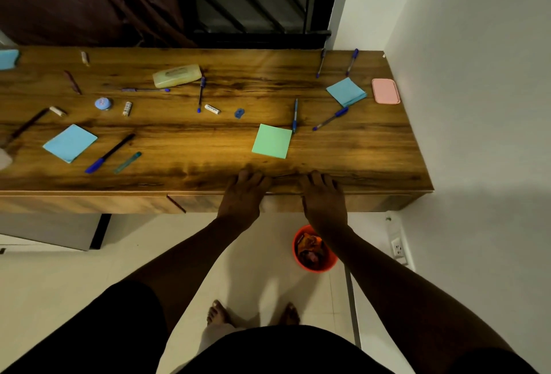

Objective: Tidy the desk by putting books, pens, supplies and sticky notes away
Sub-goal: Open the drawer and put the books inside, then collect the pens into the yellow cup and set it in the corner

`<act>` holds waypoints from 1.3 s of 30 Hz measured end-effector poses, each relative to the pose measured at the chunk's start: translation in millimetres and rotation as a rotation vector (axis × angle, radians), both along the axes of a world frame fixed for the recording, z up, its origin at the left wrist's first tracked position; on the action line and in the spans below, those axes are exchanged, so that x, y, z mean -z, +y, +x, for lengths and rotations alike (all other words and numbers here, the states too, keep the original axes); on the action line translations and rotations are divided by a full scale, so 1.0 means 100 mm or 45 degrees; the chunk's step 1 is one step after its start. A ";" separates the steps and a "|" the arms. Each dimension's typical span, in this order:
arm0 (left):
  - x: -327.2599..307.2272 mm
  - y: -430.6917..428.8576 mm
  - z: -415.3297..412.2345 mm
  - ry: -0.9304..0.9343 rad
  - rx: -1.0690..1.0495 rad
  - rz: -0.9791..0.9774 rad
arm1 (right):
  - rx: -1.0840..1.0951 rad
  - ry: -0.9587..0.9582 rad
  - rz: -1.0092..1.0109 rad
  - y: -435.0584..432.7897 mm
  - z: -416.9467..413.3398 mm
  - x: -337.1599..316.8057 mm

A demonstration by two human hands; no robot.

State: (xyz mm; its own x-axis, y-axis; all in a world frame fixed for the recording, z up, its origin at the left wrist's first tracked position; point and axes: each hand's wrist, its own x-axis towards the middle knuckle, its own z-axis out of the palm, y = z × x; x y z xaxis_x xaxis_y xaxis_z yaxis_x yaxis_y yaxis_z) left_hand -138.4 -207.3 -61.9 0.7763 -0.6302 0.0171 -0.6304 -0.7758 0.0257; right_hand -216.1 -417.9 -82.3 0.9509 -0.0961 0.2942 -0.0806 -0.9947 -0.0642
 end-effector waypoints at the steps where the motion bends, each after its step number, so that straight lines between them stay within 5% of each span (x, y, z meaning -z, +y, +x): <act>1: -0.01 -0.01 0.02 0.011 0.003 0.022 | 0.005 -0.027 -0.004 0.01 0.01 0.00; 10: -0.04 0.05 0.01 0.018 0.016 -0.062 | 0.055 0.106 -0.050 0.08 0.02 -0.08; 17: -0.01 0.51 -0.02 -0.026 0.199 -0.308 | 0.167 0.275 0.185 0.25 -0.05 -0.25; 26: -0.33 1.19 0.20 0.362 -0.368 -1.020 | -0.018 0.246 0.699 1.35 0.47 -0.66; 39: -0.58 2.89 0.38 0.295 -0.731 -1.293 | -0.304 0.463 1.011 3.06 1.20 -0.79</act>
